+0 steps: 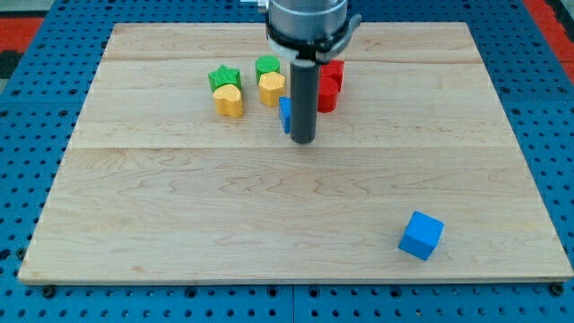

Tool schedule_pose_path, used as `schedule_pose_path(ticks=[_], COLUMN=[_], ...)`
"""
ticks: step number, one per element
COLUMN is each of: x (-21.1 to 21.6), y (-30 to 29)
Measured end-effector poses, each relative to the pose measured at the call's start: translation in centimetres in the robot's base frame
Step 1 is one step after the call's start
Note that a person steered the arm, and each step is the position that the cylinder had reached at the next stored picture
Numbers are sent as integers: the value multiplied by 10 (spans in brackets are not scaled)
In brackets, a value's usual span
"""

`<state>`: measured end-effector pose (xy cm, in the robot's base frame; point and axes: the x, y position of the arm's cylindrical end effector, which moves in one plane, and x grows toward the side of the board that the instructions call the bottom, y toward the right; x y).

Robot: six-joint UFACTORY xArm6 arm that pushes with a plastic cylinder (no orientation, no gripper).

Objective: Slightly move blue triangle to right side

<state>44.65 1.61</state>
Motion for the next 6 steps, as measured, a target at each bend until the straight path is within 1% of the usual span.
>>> schedule_pose_path(ticks=[1,2,3,4,5,6], x=[-4,-25,-30,2,57,142], y=[-39,-29,12,60,153,149])
